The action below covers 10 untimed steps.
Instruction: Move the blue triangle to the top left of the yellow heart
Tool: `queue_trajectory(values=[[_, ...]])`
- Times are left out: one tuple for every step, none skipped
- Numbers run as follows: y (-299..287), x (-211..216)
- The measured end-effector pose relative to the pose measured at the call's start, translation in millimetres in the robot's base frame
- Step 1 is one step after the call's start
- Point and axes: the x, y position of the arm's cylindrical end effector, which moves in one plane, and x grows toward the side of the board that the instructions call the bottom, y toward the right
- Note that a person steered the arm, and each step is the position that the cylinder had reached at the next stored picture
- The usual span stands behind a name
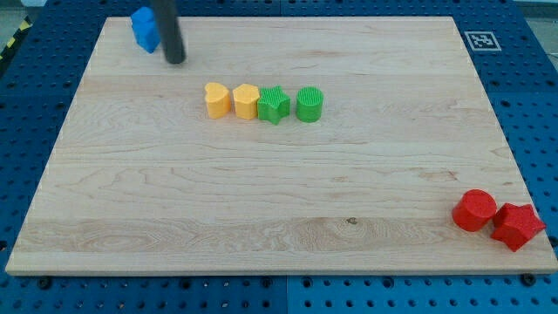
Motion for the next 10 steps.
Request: queue_trajectory(values=[[-65.2, -2.9], [-111.3, -55.5], [-114.3, -109.4], [-90.6, -109.5], [-43.6, -67.2], [-2.3, 0.6], [14.9, 31.4], [9.2, 12.2], [14.2, 9.5], [20.4, 46.9]])
